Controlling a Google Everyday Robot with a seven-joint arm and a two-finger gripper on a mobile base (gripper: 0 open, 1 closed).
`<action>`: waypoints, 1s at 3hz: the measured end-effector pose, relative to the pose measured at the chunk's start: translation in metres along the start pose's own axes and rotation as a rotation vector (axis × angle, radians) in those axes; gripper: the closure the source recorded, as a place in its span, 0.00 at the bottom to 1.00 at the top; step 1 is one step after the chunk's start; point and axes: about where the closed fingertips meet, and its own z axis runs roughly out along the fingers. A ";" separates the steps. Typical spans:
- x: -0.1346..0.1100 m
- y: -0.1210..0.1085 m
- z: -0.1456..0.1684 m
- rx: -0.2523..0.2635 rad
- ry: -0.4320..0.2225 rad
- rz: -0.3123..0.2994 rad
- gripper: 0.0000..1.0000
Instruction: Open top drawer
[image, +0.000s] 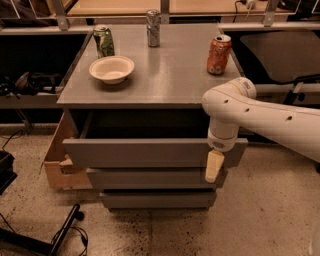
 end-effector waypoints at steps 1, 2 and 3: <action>0.000 0.000 0.000 0.000 0.000 0.000 0.00; -0.001 0.022 -0.012 -0.008 0.007 -0.004 0.18; 0.010 0.062 -0.045 0.010 0.041 0.001 0.41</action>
Offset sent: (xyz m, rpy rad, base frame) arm -0.0502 0.0329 0.0288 -0.0049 0.0224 0.0085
